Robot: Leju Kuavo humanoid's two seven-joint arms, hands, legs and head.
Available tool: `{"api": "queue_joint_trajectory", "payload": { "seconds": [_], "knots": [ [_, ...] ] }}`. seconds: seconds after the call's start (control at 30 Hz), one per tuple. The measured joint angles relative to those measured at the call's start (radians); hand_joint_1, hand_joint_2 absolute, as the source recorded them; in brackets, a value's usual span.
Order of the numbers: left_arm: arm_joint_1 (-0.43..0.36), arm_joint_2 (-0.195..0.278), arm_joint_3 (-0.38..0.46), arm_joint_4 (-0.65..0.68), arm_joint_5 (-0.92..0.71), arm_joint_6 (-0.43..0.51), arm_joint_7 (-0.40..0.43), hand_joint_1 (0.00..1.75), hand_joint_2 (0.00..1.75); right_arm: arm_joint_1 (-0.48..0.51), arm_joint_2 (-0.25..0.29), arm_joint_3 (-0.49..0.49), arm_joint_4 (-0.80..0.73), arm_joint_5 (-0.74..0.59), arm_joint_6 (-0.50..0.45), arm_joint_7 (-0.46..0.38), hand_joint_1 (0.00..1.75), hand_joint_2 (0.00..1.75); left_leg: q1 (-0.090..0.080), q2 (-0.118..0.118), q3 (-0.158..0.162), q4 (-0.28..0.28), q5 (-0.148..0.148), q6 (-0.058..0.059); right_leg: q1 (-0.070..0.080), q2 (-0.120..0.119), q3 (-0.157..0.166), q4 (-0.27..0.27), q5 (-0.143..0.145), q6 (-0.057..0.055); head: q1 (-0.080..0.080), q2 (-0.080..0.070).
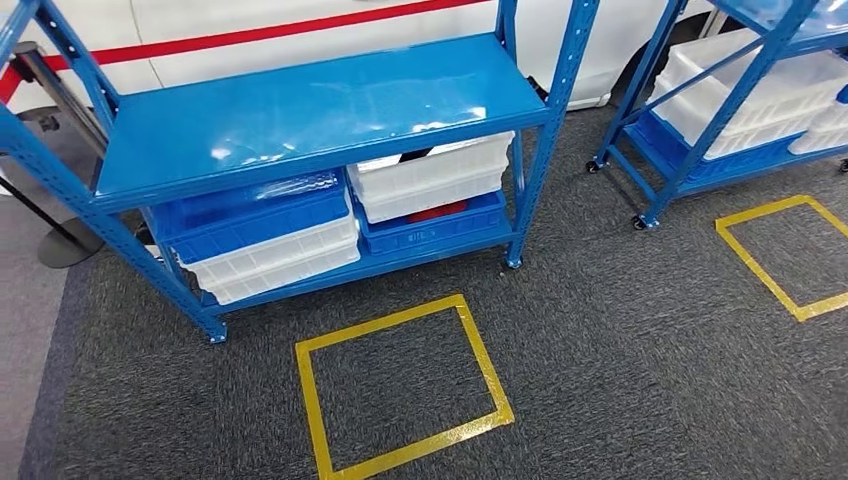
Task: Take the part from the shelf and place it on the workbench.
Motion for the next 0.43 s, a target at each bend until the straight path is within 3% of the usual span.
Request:
{"api": "queue_joint_trajectory", "payload": {
  "seconds": [0.03,0.1,0.17,0.23,0.3,0.37,0.43],
  "knots": [
    [0.0,0.0,0.001,0.0,0.002,0.003,0.001,0.0,0.0,0.0,0.0,0.0,0.0,0.002,0.002,0.0,0.0,1.75,-0.001,0.01,0.036,-0.067,0.035,0.003,0.001,-0.01,0.004,0.0,-0.003,0.002,0.0,0.0],
    [-0.002,0.0,0.002,0.0,0.004,0.007,0.001,0.0,0.0,0.001,0.0,0.0,0.0,0.005,0.006,0.0,0.0,1.75,-0.009,0.05,0.107,-0.196,0.076,0.017,0.005,-0.028,0.011,0.001,-0.011,0.009,0.0,0.0],
    [-0.005,-0.001,0.003,0.0,0.008,0.011,0.001,0.0,0.0,0.002,0.0,0.0,0.0,0.008,0.007,0.0,0.0,1.75,-0.018,0.068,0.128,-0.243,0.075,0.031,0.01,-0.047,0.014,0.001,-0.016,0.018,0.0,0.0],
    [-0.003,-0.002,0.006,0.0,0.012,0.015,-0.001,0.0,0.0,0.0,0.0,-0.001,0.0,0.011,0.006,0.0,0.0,1.75,-0.016,0.05,0.127,-0.251,0.078,0.043,0.011,-0.061,0.019,0.0,-0.021,0.027,0.0,0.0],
    [-0.002,-0.003,0.012,0.0,0.016,0.018,-0.003,0.0,0.0,0.0,-0.001,-0.001,-0.001,0.013,0.005,-0.001,0.0,1.75,-0.01,0.032,0.131,-0.261,0.083,0.054,0.009,-0.03,0.01,0.033,-0.048,0.037,0.0,0.0],
    [-0.004,-0.005,0.016,0.0,0.019,0.021,-0.005,0.0,0.0,-0.004,-0.002,-0.002,-0.001,0.013,0.004,-0.003,0.0,1.75,-0.007,0.016,0.132,-0.266,0.086,0.061,0.004,0.023,-0.04,0.144,-0.108,0.044,0.0,0.0],
    [-0.006,-0.007,0.018,0.0,0.021,0.021,-0.005,0.0,0.0,-0.011,-0.002,-0.004,-0.002,0.012,0.004,-0.004,0.0,1.75,-0.007,0.002,0.131,-0.265,0.086,0.062,0.002,0.041,-0.09,0.25,-0.151,0.048,0.0,0.0]
  ]
}}
